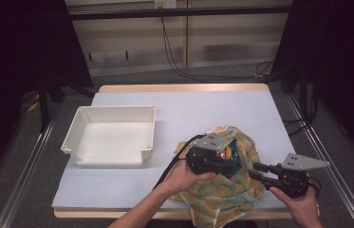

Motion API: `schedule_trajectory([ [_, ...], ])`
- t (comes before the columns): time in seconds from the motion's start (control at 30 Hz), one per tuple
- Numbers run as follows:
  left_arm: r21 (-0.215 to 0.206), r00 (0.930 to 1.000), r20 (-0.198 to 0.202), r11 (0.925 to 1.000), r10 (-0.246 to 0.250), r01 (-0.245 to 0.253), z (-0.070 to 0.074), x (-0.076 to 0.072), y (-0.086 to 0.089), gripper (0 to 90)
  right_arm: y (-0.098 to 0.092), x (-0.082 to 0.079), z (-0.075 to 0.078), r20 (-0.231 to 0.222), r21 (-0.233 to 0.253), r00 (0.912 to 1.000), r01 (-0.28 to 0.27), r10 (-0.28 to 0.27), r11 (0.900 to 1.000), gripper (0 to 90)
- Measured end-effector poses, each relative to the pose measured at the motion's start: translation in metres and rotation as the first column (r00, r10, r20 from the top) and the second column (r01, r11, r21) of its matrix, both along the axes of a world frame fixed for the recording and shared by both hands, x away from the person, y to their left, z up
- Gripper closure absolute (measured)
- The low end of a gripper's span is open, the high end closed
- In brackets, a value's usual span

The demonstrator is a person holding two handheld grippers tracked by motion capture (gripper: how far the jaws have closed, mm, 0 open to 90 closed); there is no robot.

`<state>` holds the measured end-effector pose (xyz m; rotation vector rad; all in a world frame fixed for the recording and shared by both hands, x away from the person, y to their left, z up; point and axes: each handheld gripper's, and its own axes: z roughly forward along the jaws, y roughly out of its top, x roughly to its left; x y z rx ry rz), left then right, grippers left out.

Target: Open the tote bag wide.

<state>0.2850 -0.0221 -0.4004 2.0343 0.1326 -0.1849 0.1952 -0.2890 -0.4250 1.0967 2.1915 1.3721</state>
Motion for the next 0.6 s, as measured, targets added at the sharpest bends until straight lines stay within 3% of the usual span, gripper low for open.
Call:
schedule_trajectory([
  [0.23,0.011,0.9999,0.01,0.9999,-0.001,0.001,-0.002,-0.002,0.002,86.6,0.006,0.027,0.018,0.046,0.006,0.9987,0.019,-0.019,1.0,55.2],
  [0.43,0.01,0.9999,0.017,1.0,0.0,0.0,-0.001,-0.006,0.005,86.6,0.017,0.052,0.021,0.047,-0.027,0.9988,0.016,-0.015,1.0,48.1],
  [0.53,0.007,0.9998,0.019,1.0,-0.003,0.003,-0.001,-0.006,0.007,86.6,0.02,0.062,0.019,0.034,-0.048,0.9992,0.023,-0.021,0.999,48.0],
  [0.6,0.004,0.9998,0.019,1.0,-0.003,0.003,-0.001,-0.007,0.008,86.6,0.021,0.067,0.018,0.029,-0.047,0.999,0.035,-0.033,0.998,54.9],
])
